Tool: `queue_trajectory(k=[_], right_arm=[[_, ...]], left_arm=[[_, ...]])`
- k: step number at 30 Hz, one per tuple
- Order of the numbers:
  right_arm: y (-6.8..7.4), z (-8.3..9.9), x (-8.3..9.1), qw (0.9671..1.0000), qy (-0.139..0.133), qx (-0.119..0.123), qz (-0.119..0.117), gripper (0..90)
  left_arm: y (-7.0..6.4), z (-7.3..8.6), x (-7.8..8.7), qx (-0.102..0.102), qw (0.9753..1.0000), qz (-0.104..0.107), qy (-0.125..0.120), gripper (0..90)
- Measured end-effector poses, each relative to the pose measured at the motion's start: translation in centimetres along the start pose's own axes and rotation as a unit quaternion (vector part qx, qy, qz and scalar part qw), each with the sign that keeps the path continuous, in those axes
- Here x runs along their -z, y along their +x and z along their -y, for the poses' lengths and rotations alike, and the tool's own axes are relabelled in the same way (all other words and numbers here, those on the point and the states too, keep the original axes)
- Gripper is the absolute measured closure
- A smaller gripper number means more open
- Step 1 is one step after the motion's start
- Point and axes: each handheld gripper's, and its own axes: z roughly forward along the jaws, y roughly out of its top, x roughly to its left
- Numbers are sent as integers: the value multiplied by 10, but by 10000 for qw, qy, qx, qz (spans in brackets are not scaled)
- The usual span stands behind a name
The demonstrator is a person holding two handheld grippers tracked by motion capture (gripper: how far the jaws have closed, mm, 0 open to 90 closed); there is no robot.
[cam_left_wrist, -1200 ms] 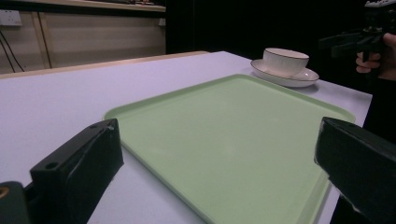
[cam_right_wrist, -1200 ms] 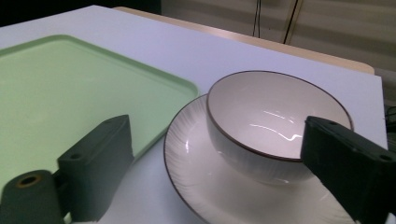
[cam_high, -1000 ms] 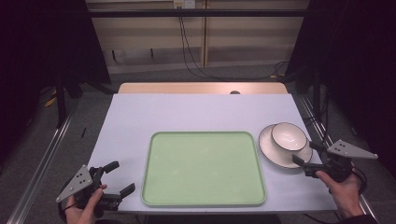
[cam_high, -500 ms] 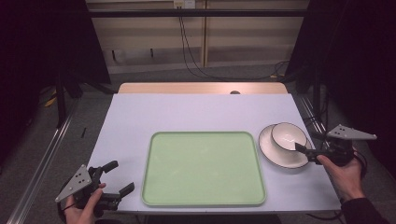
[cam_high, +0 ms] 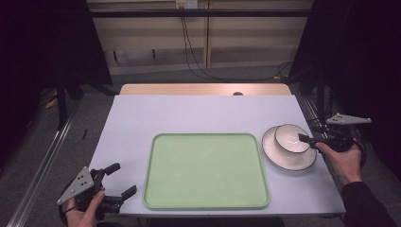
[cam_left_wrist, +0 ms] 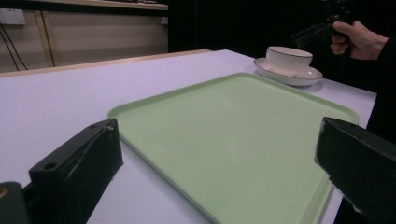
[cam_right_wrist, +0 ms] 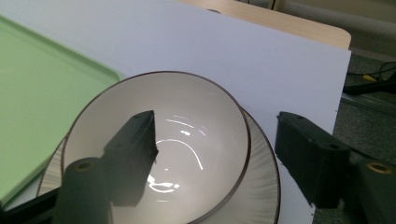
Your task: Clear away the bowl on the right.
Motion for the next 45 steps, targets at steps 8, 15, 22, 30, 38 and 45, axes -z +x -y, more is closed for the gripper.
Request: queue_trajectory(k=[8, 15, 22, 30, 38, 45], right_arm=[[-9, -1, -15, 9994, 303, -134, -85, 332], [-14, 7, -22, 9986, 486, -168, -115, 417], [-16, 10, -27, 9976, 637, -242, -140, 476], [-16, 12, -36, 9935, 1045, -415, -177, 559], [-14, 9, -39, 9925, 1152, -402, -93, 692], [-15, 9, -37, 9917, 1215, -420, -13, 793]], left_arm=[[1, 0, 0, -16, 10000, -17, 57, 6], [1, 0, 0, -60, 10000, -6, 75, 6], [1, 1, 0, -33, 10000, -2, 82, 6], [1, 1, 0, -43, 10000, -4, 84, 6], [1, 1, 0, -56, 9999, 16, 106, 6], [1, 1, 0, -92, 9999, 31, 126, 6]])
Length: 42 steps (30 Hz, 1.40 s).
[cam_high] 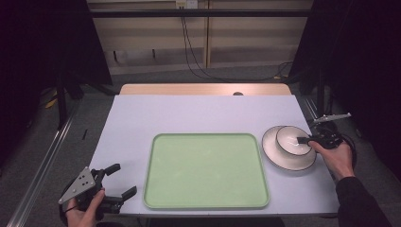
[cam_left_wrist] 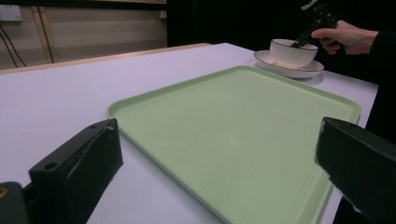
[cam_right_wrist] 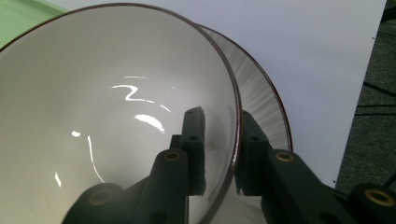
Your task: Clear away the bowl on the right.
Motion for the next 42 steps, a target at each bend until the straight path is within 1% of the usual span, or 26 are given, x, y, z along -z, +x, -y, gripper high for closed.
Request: queue_trajectory(k=[1, 2, 4, 6, 7, 9, 10, 13, 14, 15, 16, 18, 21, 23, 24, 25, 26, 29, 31, 32, 35, 36, 37, 39, 41, 42], right_arm=[[-1, 0, 0, 10000, 24, -20, -21, 798], [0, 0, 1, 9999, 25, -117, -50, 802], [0, 0, 1, 9999, 35, -97, -53, 811], [-1, -1, 2, 9998, 48, -161, -132, 823], [-1, -1, 2, 9997, 62, -163, -141, 826], [0, -2, 3, 9996, 94, -204, -154, 830], [0, -2, 3, 9996, 101, -177, -204, 831], [1, -3, 4, 9995, 159, -238, -157, 832], [1, -3, 4, 9994, 135, -257, -174, 832], [2, -3, 4, 9994, 158, -256, -148, 832], [1, -4, 4, 9995, 106, -233, -176, 833], [2, -4, 5, 9995, 112, -267, -150, 833], [2, -5, 6, 9994, 54, -273, -192, 831], [3, -5, 7, 9994, 33, -292, -189, 831], [3, -5, 7, 9994, 31, -288, -210, 831], [3, -5, 7, 9993, 29, -293, -247, 830], [4, -6, 8, 9992, 36, -301, -253, 830], [5, -6, 8, 9990, 42, -331, -292, 830], [6, -7, 8, 9990, 50, -324, -315, 828], [6, -7, 8, 9988, 41, -318, -362, 828], [7, -8, 8, 9987, 15, -330, -389, 827], [7, -8, 8, 9987, 55, -334, -371, 827], [8, -8, 8, 9986, 12, -357, -396, 827], [8, -8, 9, 9986, 28, -353, -396, 826], [6, -8, 10, 9982, 9, -380, -457, 826], [6, -8, 11, 9983, -14, -396, -436, 826]], left_arm=[[0, 0, 0, 27, 10000, -3, -18, 6], [0, 0, 0, 34, 10000, -1, -18, 6], [0, 0, 0, 40, 10000, -4, -14, 6], [0, 0, 0, 31, 10000, 5, -8, 6], [1, 0, 0, -10, 10000, -10, 13, 6], [0, 0, 0, 11, 10000, 17, 11, 6], [0, 0, 0, -17, 10000, 28, 28, 6], [0, 0, 0, 1, 10000, 29, 51, 6], [0, 0, 0, -24, 10000, 33, 70, 6], [0, 0, 0, 2, 10000, 24, 47, 6], [0, 0, 0, 3, 10000, 27, 52, 6], [0, 0, 0, 0, 10000, 24, 53, 6], [1, 0, 0, -23, 10000, 33, 63, 6], [0, 0, -1, 13, 10000, 32, 45, 6], [1, 0, 0, -45, 9999, 38, 94, 6], [0, 0, -1, 18, 10000, 35, 49, 6], [0, 0, -1, 17, 10000, 34, 46, 6], [1, 0, 0, -66, 9999, 44, 113, 6], [1, 0, -1, -9, 10000, 38, 77, 6], [1, 0, -1, -11, 10000, 34, 80, 6], [1, 1, 0, -16, 10000, 46, 80, 6], [1, 1, 0, -16, 9999, 35, 98, 6], [1, 1, 0, -27, 9999, 29, 102, 6], [1, 1, 0, -21, 9999, 40, 104, 6], [1, 1, 0, -19, 9999, 34, 98, 6], [1, 1, 0, -13, 10000, 32, 91, 6]])
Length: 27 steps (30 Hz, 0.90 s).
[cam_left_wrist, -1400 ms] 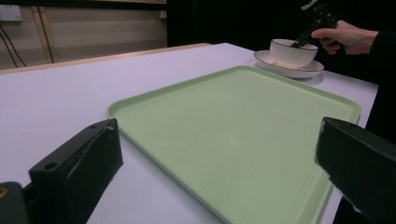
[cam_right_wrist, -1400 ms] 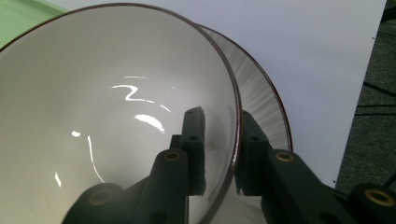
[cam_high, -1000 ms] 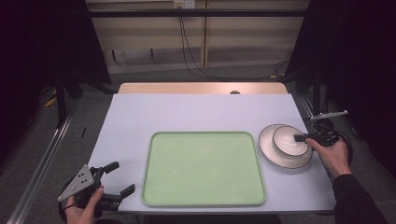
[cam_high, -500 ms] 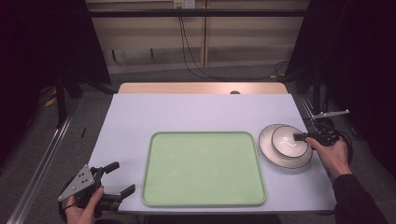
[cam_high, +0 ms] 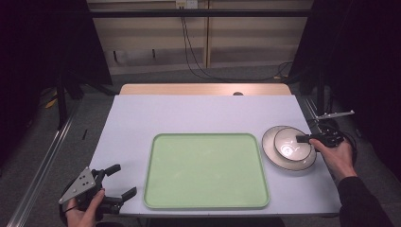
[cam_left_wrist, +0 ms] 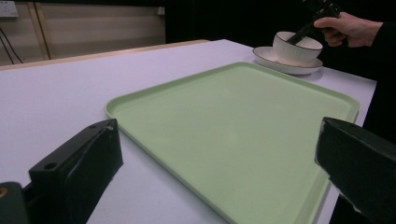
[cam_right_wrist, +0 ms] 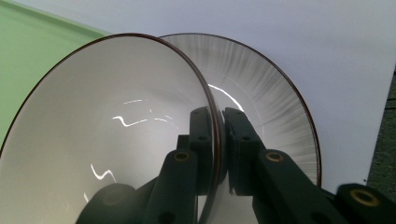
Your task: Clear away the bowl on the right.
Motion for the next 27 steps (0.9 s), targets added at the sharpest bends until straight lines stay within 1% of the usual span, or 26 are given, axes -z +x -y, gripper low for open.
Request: queue_trajectory(k=[2, 3, 4, 5, 6, 8, 9, 10, 11, 12, 14, 15, 22, 25, 27], right_arm=[[-2, 0, 2, 10000, -35, 13, -51, 826], [-2, 0, 3, 10000, -61, 2, -38, 825], [-2, 1, 4, 9999, -81, -30, -59, 825], [-2, 1, 5, 9999, -77, 6, -102, 825], [-2, 1, 6, 9999, -95, -8, -93, 825], [-2, 1, 9, 9999, -127, 3, -107, 824], [-2, 1, 10, 9998, -159, -33, -140, 824], [-3, 1, 11, 9995, -201, -22, -223, 823], [-2, 1, 12, 9995, -220, -45, -226, 824], [-1, 1, 13, 9994, -234, -13, -241, 823], [1, -1, 15, 9994, -254, 36, -234, 823], [2, -1, 16, 9993, -272, 33, -263, 823], [9, -3, 19, 9988, -277, 93, -388, 823], [13, -4, 21, 9985, -284, 199, -420, 822], [15, -5, 22, 9979, -295, 317, -482, 821]], left_arm=[[0, 0, 0, -13, 10000, -30, 22, 6], [0, 0, -1, -13, 10000, -5, 35, 6], [1, 0, 0, -71, 10000, 2, 68, 6], [0, 0, 0, -40, 10000, -23, 16, 6], [0, 0, 0, -53, 10000, -33, 32, 6], [0, 0, 0, -9, 10000, -16, 21, 6], [0, 0, 0, -14, 10000, -20, 19, 6], [0, 0, 0, -15, 10000, -18, 18, 6], [0, 0, 0, -19, 10000, -19, 22, 6], [0, 0, 0, 15, 10000, -13, 1, 6], [0, 0, 0, 1, 10000, -12, 13, 6], [0, 0, 0, -38, 10000, -33, 42, 6], [0, 0, 0, 7, 10000, -34, 22, 6], [0, 0, 0, 2, 10000, -36, 19, 6], [0, 0, 0, 6, 10000, -35, 22, 6]])
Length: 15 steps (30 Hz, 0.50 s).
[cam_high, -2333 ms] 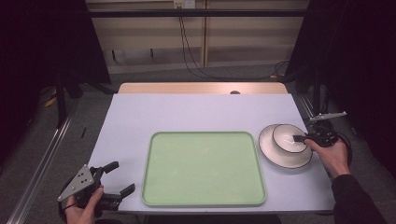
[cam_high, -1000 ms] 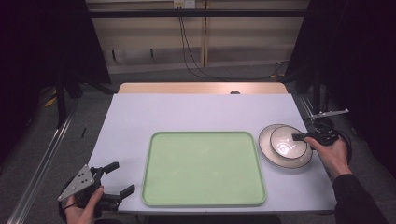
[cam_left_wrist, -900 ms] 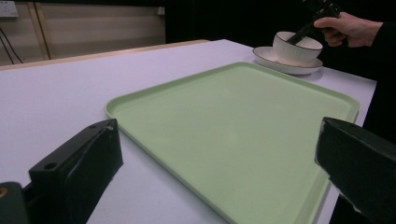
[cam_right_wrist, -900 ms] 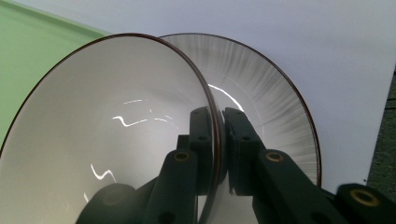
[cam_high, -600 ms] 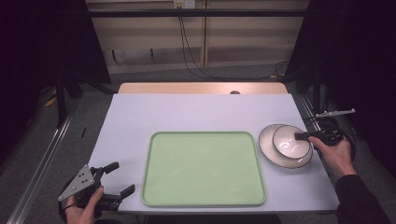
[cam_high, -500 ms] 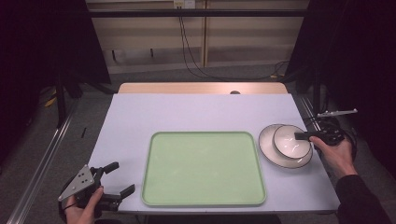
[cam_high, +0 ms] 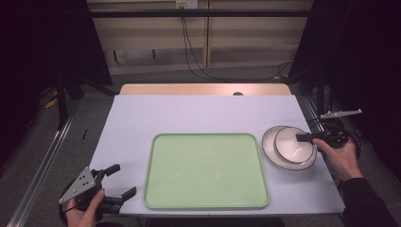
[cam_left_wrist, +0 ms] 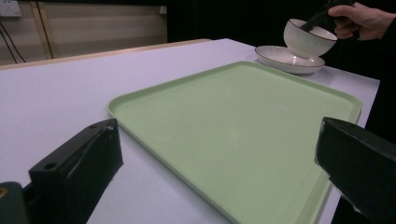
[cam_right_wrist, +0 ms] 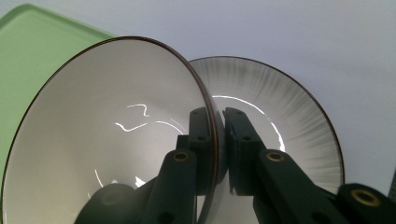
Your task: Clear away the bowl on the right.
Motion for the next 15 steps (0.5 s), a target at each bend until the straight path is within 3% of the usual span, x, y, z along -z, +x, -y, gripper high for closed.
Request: queue_trajectory(k=[15], right_arm=[[20, -9, -5, 9995, 38, 190, -258, 821]], left_arm=[[2, 0, 1, -57, 10000, 19, 53, 6]])
